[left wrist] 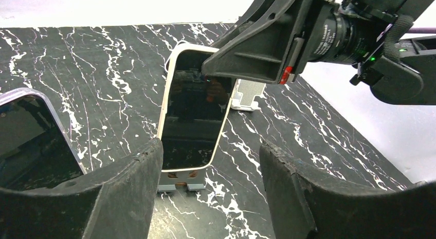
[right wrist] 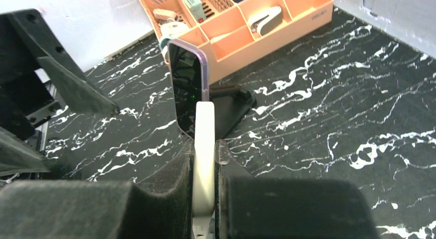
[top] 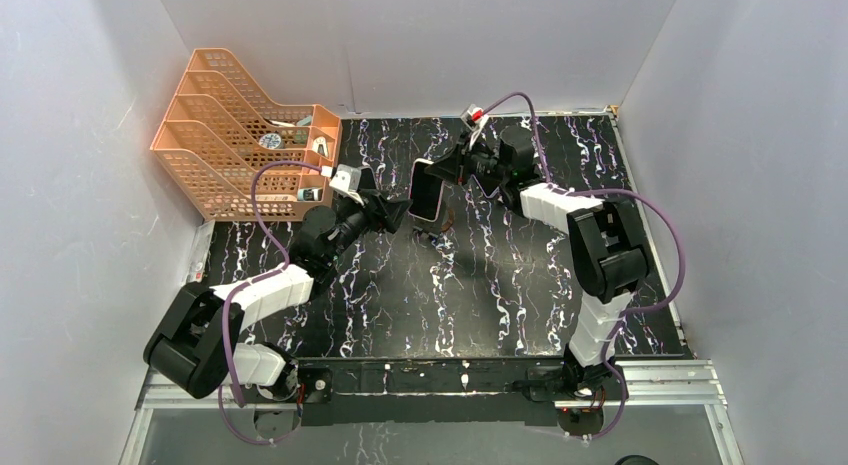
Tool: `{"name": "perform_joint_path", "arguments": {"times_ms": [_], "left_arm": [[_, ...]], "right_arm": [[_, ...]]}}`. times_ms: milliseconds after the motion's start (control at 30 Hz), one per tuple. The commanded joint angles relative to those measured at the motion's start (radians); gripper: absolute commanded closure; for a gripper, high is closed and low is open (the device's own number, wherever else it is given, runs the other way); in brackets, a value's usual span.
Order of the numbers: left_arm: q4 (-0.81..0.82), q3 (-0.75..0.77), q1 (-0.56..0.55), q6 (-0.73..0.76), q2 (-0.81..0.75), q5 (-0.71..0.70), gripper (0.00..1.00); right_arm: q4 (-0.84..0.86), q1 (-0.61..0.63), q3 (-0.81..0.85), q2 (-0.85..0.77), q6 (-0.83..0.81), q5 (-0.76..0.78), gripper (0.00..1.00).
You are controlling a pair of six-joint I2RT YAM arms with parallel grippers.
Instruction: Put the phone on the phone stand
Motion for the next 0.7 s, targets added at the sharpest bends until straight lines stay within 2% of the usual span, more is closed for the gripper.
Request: {"name": "perform_joint_path", "arguments": {"times_ms": [0,300,667], "left_arm": [[0.001,-0.011,0.006,0.019,-0.021,-0.009,0.34],[-0.007,-0.014,0.006,0.022,-0.016,-0.012,0.33],[-0.022,-0.011,0.005,0.021,-0.010,-0.012,0.26]], "right_arm": [[0.043,0.005,0.015,0.011,-0.037,0.030,0.99],[0.051,0.005,-0.011,0.037,-0.049,0.048,0.99],[0.100,0.005,-0.084,0.048,-0.029,0.059,0.99]]}}
